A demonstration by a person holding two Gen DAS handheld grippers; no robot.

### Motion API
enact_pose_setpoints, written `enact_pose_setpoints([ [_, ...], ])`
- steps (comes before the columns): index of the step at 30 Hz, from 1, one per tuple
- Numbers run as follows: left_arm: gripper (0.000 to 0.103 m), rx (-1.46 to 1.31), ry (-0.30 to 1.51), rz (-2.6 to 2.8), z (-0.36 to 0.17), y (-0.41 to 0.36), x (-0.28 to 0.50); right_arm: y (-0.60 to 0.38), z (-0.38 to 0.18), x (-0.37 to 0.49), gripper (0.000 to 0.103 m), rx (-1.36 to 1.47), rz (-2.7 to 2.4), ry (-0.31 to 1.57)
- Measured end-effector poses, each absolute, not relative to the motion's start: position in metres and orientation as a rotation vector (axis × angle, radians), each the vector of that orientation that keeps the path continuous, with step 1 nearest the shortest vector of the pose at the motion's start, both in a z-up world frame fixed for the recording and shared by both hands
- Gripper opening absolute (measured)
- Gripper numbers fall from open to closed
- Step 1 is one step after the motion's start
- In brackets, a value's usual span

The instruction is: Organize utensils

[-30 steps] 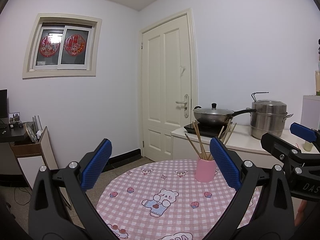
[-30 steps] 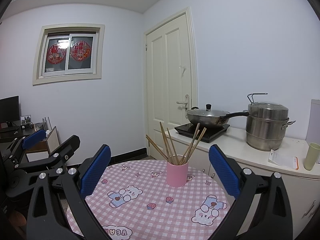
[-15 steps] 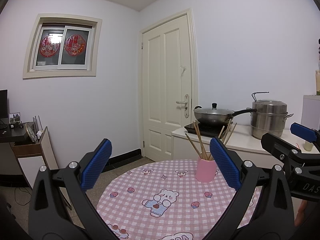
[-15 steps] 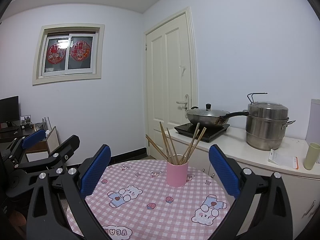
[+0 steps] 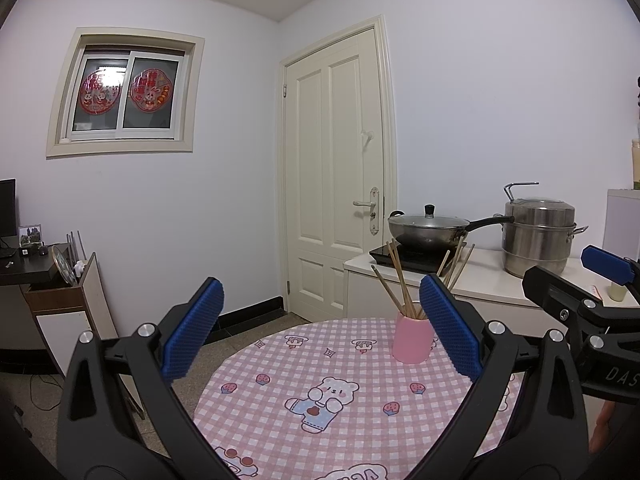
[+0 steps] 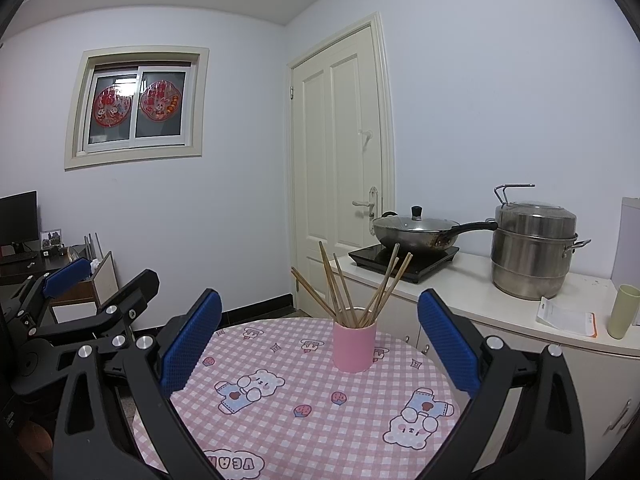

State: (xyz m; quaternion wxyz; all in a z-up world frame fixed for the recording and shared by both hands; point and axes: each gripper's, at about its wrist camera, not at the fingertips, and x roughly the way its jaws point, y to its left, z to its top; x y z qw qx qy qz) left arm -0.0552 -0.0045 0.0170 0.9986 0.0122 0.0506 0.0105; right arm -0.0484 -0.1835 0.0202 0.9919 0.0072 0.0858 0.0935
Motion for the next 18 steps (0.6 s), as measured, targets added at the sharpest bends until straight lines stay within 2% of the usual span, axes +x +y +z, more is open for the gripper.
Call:
enact_pose_setpoints([
  [18,0.097,0.023,0.102,0.023,0.0144,-0.0037,-0.0551,-0.1795,0.0191,-0.0495,0.095,0.012,0.182,0.178],
])
